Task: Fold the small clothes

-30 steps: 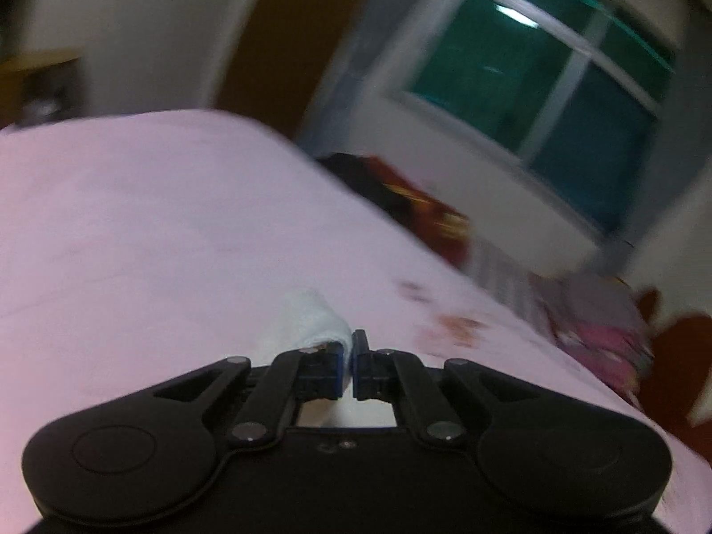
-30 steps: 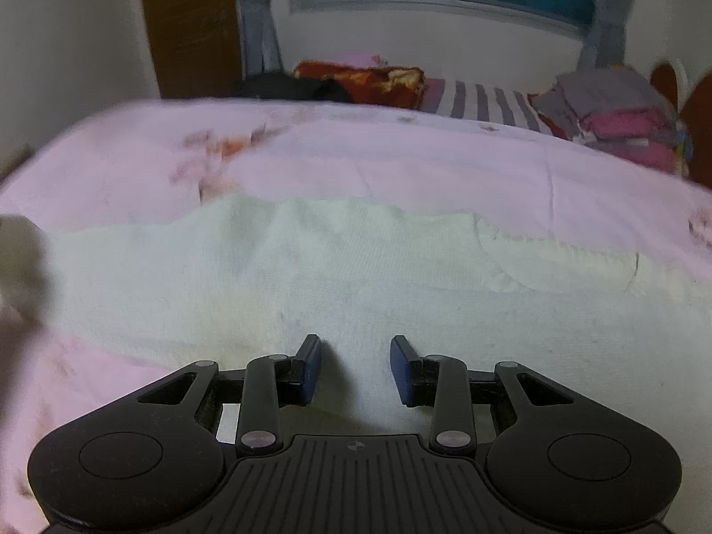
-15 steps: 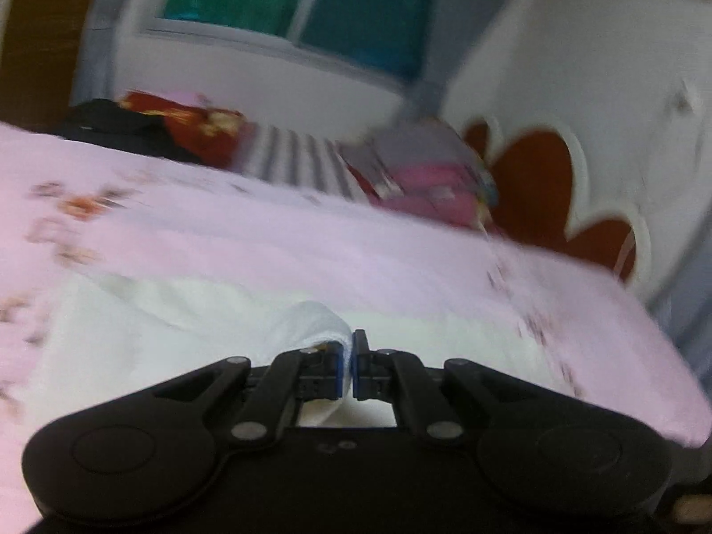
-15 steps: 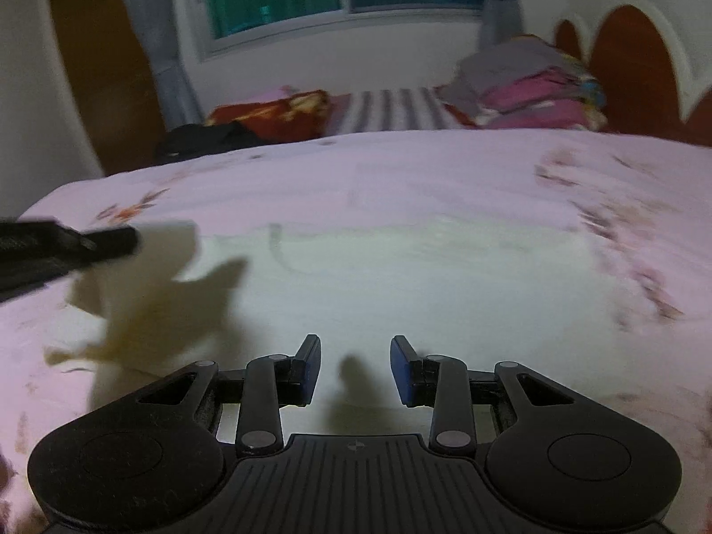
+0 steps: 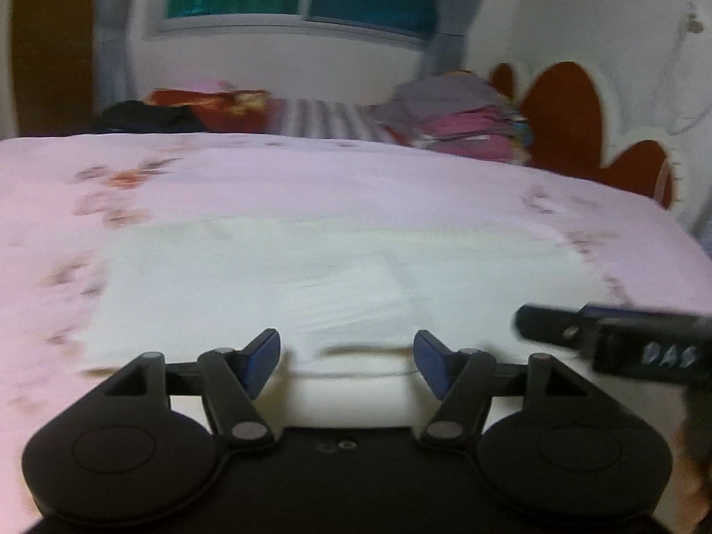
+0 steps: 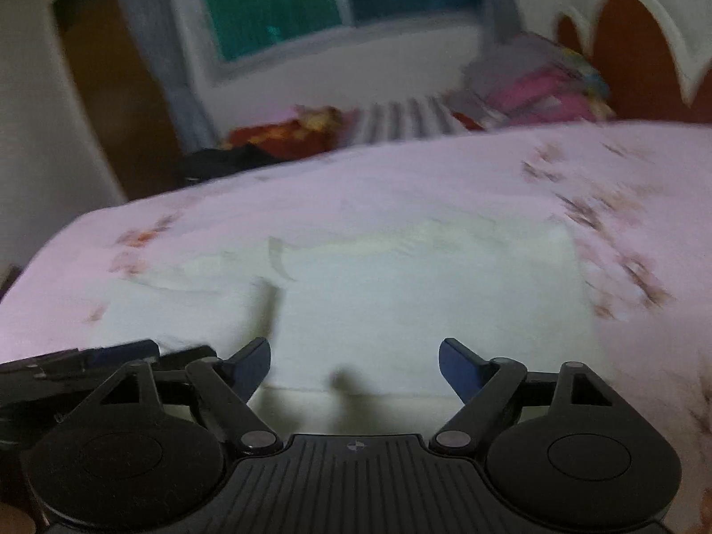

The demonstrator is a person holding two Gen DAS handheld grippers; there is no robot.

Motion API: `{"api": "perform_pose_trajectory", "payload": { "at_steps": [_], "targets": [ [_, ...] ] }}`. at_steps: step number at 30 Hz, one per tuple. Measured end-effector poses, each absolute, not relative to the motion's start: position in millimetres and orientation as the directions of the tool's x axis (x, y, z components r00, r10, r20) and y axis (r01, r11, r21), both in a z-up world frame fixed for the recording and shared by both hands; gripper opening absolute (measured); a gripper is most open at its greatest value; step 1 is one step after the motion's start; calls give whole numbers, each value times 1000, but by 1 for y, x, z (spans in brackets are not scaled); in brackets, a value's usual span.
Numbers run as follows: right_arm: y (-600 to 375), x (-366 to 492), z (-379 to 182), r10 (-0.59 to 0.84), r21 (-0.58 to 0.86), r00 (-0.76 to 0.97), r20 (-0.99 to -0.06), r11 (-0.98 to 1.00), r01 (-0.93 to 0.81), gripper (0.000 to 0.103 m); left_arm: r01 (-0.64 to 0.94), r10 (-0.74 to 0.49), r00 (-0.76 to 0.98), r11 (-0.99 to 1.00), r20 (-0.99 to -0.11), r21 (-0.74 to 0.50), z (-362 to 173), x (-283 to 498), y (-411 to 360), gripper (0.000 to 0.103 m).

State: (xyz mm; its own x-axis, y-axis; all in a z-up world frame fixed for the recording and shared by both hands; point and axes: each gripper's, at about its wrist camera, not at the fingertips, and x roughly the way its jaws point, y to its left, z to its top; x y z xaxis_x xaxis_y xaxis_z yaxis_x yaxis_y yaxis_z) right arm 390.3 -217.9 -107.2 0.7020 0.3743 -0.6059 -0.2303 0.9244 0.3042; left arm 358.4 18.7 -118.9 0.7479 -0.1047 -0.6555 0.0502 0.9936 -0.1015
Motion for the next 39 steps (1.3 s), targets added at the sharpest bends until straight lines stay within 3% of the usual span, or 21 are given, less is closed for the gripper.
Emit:
{"api": "perform_pose_trajectory", "payload": {
  "at_steps": [6,9,13,15,16,19,21,26,29,34,39],
  "targets": [
    [-157,388,-106,404,154,679,-613,904,-399,81,-105,50,704,994,-709,-34,-135,349,63,65],
    [-130,390,-116,402,95,663,-632,889,-449,62,-153,89,676,988,-732,-21,-146,350,72,65],
    [-113,401,-134,366,55,670,-646,897,-438,60,-184,120,678,983,-725,-10,-150,354,79,66],
    [-110,404,-138,371,50,672,-641,894,-446,42,-191,126,679,982,-723,-8,-150,357,80,67],
    [-109,406,-139,374,45,672,-640,891,-453,21,-193,130,681,981,-721,-6,-152,358,81,68],
    [-116,407,-137,391,79,677,-624,893,-443,18,-203,140,688,979,-713,-4,-154,361,82,69],
    [-127,408,-130,398,110,691,-603,900,-423,10,-207,145,693,978,-706,-3,-154,363,82,68],
    [-180,412,-107,362,210,746,-560,932,-295,10,-209,150,701,978,-697,0,-153,368,82,66],
    [-215,420,-110,319,246,742,-589,946,-211,10,-187,142,723,982,-676,6,-154,368,79,51],
    [-251,421,-130,291,300,697,-655,947,-114,10,-131,111,762,991,-638,16,-150,362,65,12],
    [-275,414,-133,230,287,709,-667,957,-40,10,-127,125,763,991,-634,42,-151,364,63,8]
  ]
}}
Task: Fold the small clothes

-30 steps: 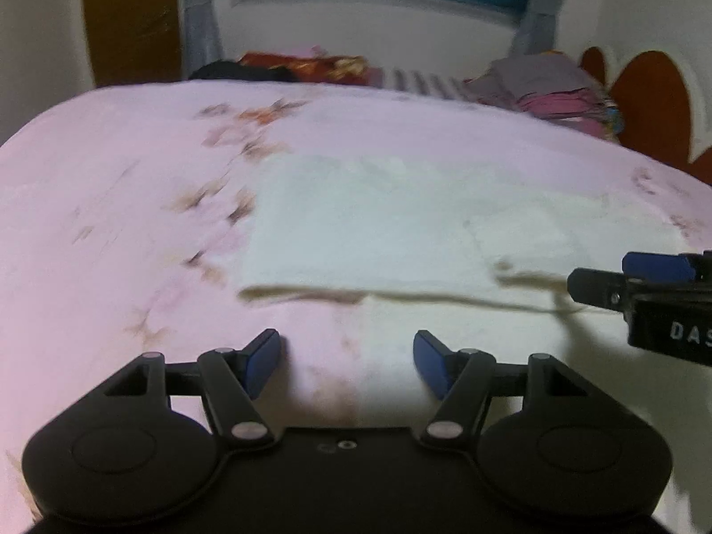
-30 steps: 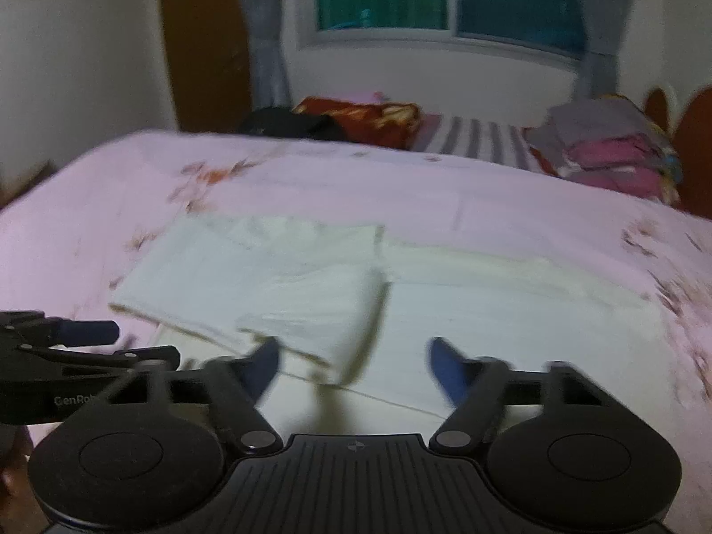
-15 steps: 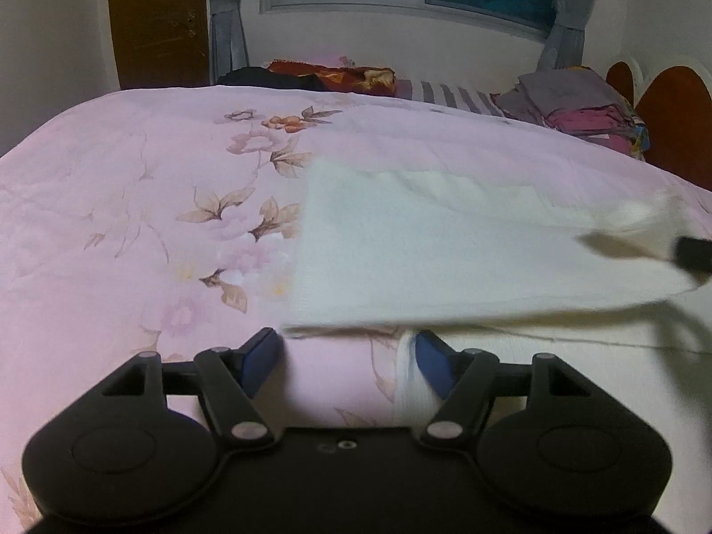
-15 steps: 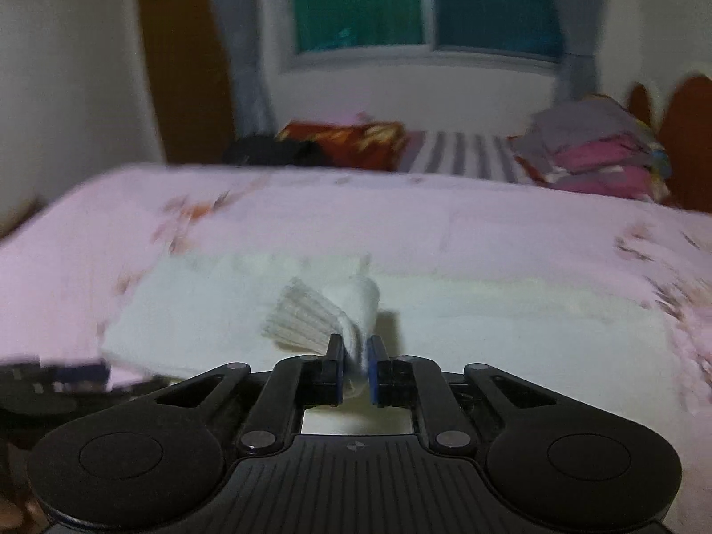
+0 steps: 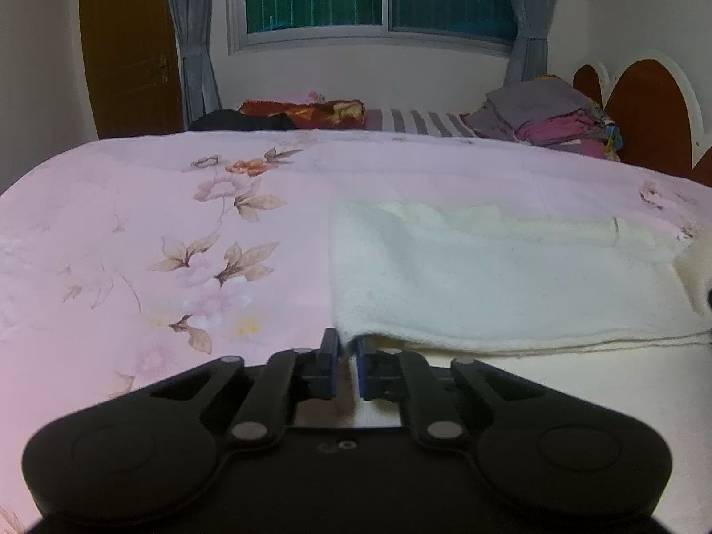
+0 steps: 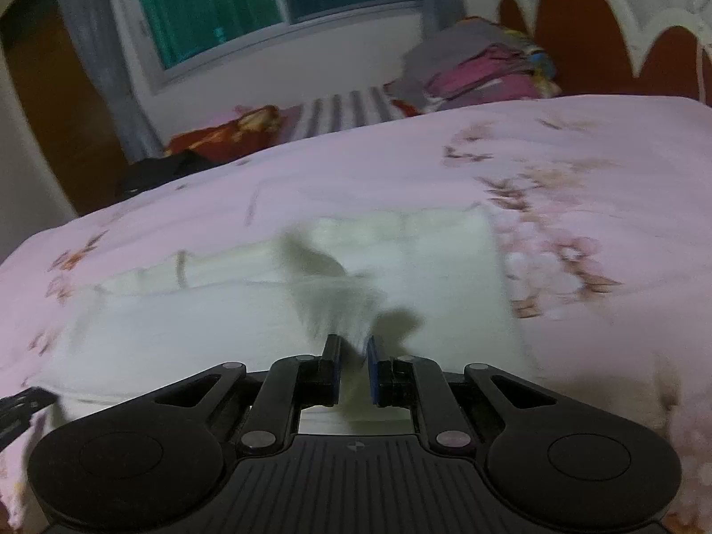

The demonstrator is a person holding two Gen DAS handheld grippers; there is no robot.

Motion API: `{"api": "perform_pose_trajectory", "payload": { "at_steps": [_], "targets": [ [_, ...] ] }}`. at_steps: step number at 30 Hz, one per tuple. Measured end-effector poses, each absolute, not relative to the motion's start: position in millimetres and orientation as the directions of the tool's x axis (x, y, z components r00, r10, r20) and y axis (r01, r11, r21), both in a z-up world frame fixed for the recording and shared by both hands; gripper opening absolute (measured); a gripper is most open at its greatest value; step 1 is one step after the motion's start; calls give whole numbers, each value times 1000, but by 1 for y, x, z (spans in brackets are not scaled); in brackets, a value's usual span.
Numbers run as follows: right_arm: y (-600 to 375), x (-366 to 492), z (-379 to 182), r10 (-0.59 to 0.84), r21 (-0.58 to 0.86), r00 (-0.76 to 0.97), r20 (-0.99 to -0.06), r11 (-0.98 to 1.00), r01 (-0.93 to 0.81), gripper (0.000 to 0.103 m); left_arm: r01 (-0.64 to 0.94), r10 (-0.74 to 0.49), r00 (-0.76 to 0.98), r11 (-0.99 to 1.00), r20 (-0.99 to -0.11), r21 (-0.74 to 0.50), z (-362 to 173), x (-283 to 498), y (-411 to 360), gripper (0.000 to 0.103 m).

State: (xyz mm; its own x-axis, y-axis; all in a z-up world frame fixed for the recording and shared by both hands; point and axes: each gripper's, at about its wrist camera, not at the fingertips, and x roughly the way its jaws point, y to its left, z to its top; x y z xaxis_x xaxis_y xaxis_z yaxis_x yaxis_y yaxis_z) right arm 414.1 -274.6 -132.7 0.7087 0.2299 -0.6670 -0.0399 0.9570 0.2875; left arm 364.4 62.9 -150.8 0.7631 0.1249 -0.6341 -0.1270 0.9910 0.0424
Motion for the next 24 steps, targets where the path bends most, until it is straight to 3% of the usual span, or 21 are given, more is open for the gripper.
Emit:
{"api": "perform_pose_trajectory", "payload": {
  "at_steps": [4,10,12,13,14,24],
  "targets": [
    [-288,412,-134,249,315,686,-684,949,-30,11,-113,129,760,991,-636,67,-154,364,60,8],
    [-285,414,-137,256,345,683,-684,939,-7,20,-96,136,759,991,-636,98,-155,362,56,8],
    [-288,413,-137,248,346,688,-682,938,5,40,-90,137,759,990,-636,107,-155,362,55,8],
    [-289,410,-135,237,339,697,-677,941,10,59,-88,138,759,990,-636,109,-155,362,55,8],
    [-290,408,-135,230,334,703,-673,943,12,64,-88,138,759,990,-636,109,-155,362,55,8],
    [-297,419,-132,210,357,747,-630,933,38,64,-74,147,760,987,-633,140,-157,362,52,9]
  ]
}}
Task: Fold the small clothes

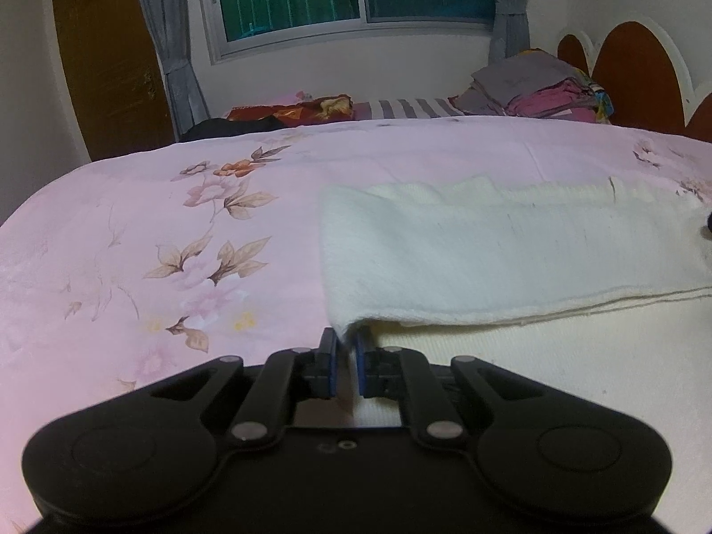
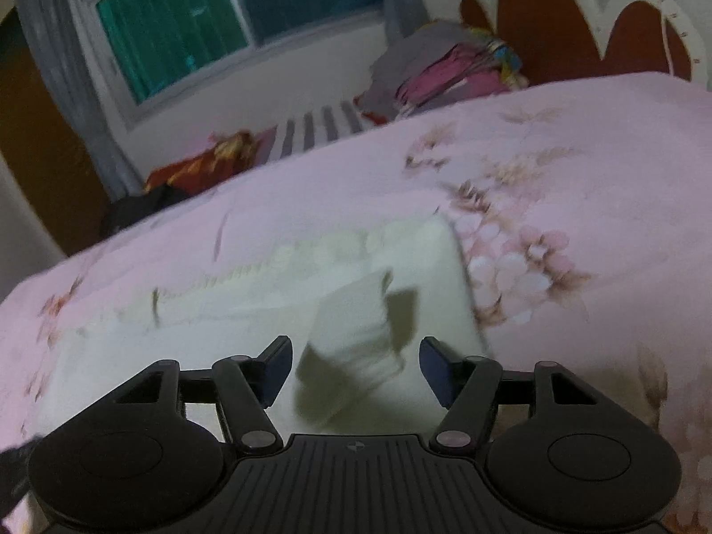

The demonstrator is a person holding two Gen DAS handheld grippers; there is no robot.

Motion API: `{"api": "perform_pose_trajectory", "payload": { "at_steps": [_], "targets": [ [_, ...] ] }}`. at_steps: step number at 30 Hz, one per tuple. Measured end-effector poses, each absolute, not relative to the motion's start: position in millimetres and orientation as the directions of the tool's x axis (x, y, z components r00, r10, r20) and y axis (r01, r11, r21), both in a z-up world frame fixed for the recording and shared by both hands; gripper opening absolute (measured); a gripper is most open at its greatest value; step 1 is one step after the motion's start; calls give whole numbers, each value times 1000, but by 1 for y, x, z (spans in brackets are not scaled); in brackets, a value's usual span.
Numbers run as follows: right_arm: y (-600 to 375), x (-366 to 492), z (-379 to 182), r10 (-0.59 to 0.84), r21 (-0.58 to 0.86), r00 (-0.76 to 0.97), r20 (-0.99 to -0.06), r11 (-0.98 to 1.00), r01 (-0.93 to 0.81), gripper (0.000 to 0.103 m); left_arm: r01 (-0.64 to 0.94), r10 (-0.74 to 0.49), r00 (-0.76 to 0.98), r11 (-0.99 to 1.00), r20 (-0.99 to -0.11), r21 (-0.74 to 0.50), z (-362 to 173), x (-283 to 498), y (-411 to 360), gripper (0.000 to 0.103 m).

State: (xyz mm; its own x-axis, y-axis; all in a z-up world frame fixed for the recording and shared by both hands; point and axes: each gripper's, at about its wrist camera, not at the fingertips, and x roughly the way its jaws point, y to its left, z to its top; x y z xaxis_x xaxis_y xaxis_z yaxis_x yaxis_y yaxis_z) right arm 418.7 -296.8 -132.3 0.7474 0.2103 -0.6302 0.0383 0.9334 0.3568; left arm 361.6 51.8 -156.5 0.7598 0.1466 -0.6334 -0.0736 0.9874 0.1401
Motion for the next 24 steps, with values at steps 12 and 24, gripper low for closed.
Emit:
{"api": "perform_pose_trajectory", "payload": {
  "at_steps": [12,24],
  "targets": [
    [-296,428,-120,261,303,715,-648,950,-72,13,-69,148,761,987,-631,147,-158,362,50,8],
    [-302,438,-132,88,108,652,-753,994,-9,19,-71,167,754,982,-636,174,-158,363,48,11]
  ]
}}
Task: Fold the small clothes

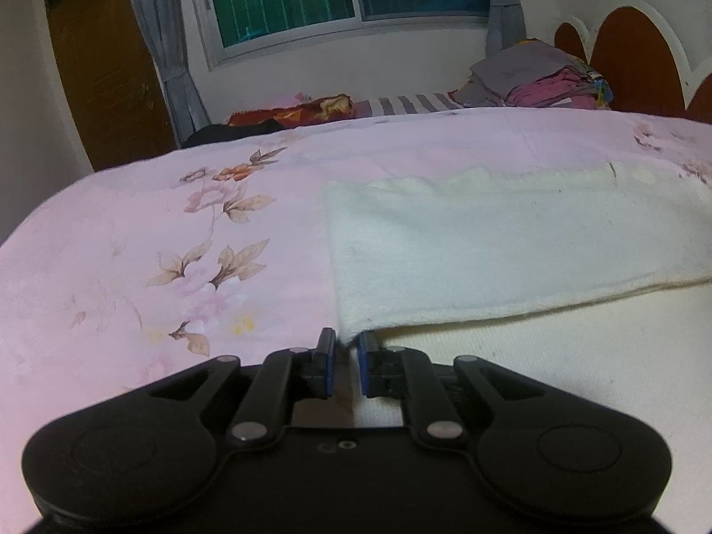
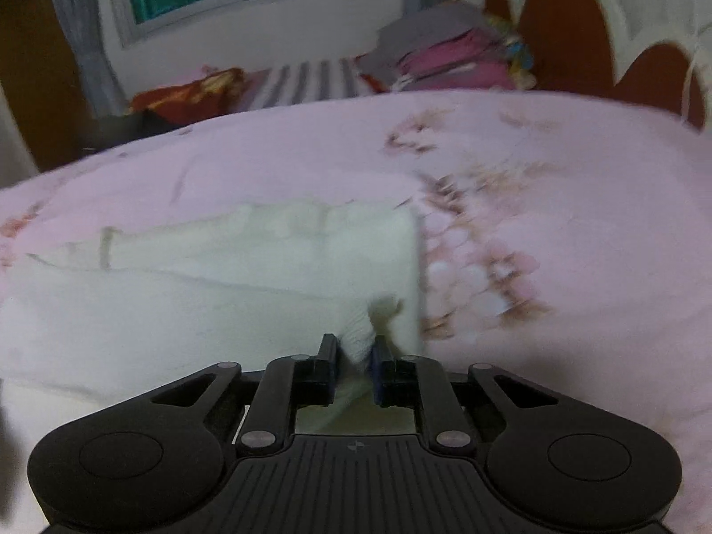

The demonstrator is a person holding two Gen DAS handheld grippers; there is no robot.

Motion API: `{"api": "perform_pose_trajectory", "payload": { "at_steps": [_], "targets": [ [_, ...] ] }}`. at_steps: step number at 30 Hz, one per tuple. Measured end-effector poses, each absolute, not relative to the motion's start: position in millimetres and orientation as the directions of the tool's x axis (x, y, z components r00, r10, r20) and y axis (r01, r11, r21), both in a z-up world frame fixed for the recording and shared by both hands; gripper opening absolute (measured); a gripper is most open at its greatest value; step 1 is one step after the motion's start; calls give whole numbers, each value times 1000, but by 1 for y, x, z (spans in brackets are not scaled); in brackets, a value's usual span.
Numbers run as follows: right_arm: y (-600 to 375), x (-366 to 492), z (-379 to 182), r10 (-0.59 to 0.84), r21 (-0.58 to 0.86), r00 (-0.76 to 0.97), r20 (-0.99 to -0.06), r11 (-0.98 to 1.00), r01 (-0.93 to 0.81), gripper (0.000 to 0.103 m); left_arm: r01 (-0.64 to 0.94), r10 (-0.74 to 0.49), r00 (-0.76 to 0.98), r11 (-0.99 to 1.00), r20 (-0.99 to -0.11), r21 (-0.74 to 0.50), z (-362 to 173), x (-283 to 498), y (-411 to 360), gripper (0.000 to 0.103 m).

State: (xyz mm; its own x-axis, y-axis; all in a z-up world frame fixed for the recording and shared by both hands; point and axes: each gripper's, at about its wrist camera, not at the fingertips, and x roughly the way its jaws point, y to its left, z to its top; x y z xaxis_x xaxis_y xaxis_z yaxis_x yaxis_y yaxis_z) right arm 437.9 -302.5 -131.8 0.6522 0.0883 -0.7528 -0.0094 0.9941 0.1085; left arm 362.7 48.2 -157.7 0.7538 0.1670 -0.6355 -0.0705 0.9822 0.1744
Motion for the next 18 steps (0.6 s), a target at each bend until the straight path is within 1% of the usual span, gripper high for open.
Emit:
{"api": "perform_pose_trajectory", "payload": {
  "at_steps": [1,3,5,9,11,13,16,18],
  "targets": [
    [-303,436,-129,47,74,675,-737,997,12,25,-74,163,750,984,-640,164,-157,363,50,13],
    [-306,430,-121,-14,31,715,-699,998,49,27,-79,155,742,986,-652,144,-154,363,53,13],
    [-313,427,-115,-27,30,736,-677,997,64,30,-83,141,734,990,-665,118,-151,362,56,15],
    [-321,419,-108,48,113,745,-665,993,37,30,-77,101,731,995,-674,65,-142,352,62,21],
    [-316,416,-108,92,131,726,-682,991,-3,30,-67,95,739,996,-667,66,-136,345,62,21],
    [-318,409,-114,105,155,717,-689,988,4,30,-59,90,749,996,-656,68,-133,341,61,21],
    [-324,401,-120,174,248,693,-700,969,7,30,-51,86,760,996,-644,73,-129,340,58,21],
    [-319,394,-121,208,276,683,-701,961,-9,30,-51,81,757,997,-648,64,-130,342,56,21]
  ]
}}
